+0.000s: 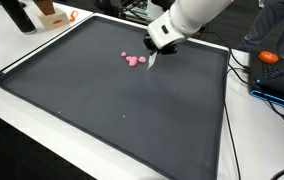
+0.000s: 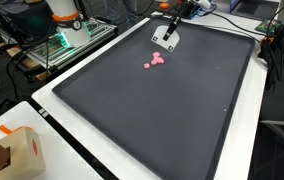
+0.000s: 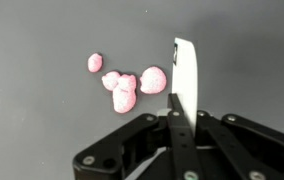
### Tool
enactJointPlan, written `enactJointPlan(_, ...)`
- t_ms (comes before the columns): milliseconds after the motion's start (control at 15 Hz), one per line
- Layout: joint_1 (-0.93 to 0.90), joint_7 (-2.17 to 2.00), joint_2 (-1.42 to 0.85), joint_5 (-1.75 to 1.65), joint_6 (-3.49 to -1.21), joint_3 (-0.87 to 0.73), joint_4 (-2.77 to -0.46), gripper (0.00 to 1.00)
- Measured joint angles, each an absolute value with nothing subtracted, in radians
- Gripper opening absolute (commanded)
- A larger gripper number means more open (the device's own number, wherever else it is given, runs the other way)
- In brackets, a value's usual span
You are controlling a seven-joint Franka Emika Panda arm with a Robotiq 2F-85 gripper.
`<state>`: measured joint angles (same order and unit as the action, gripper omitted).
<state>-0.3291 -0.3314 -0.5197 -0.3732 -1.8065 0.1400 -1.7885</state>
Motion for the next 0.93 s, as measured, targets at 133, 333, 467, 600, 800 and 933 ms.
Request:
enactJointPlan(133,-0.329,-0.331,-0.526,-0.373,-1.806,0.137,-1.778,0.01)
enactJointPlan(333,-0.329,-0.33,-0.53,-0.373,-1.806,0.129,-1.764,0.01)
enactJointPlan(467,-0.328,-0.329,-0.53,-0.373,-1.806,0.121,-1.753,0.01)
enactJointPlan(600,-0.325,-0.328,-0.53,-0.371,-1.806,0.114,-1.744,0.01)
enactJointPlan(800,-0.314,-0.325,-0.53,-0.364,-1.808,0.104,-1.728,0.01)
enactJointPlan(933,-0.301,-0.321,-0.529,-0.352,-1.814,0.099,-1.721,0.01)
